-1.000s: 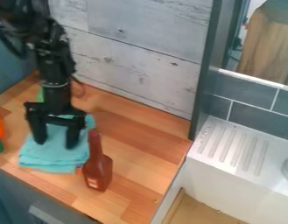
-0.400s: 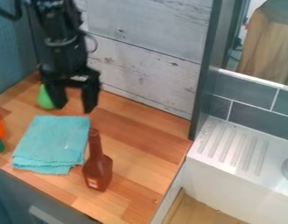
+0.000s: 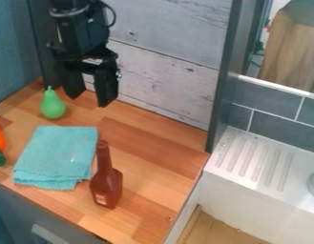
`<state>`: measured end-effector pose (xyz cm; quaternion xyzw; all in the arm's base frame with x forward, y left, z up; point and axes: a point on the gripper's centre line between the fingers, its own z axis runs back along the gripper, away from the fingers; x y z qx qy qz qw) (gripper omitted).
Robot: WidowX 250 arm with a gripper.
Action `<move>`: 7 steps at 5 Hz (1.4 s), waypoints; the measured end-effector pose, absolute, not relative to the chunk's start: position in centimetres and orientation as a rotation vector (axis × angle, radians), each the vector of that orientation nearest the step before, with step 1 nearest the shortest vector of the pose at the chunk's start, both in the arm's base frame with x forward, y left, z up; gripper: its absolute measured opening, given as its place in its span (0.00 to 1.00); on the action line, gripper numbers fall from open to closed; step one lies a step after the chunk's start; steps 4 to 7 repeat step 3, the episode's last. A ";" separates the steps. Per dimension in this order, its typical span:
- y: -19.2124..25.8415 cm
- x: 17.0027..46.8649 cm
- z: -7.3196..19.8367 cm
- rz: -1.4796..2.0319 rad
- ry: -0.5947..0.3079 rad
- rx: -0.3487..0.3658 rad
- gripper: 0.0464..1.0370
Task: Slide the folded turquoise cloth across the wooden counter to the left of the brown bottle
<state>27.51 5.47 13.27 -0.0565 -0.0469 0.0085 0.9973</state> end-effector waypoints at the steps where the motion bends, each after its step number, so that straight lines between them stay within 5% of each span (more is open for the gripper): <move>1: 3.9 26.2 13.7 -0.046 -0.102 -0.157 0.96; 2: 0.5 25.3 12.4 -0.131 -0.039 -0.126 0.96; 7: 0.0 25.3 12.4 -0.148 -0.036 -0.124 0.96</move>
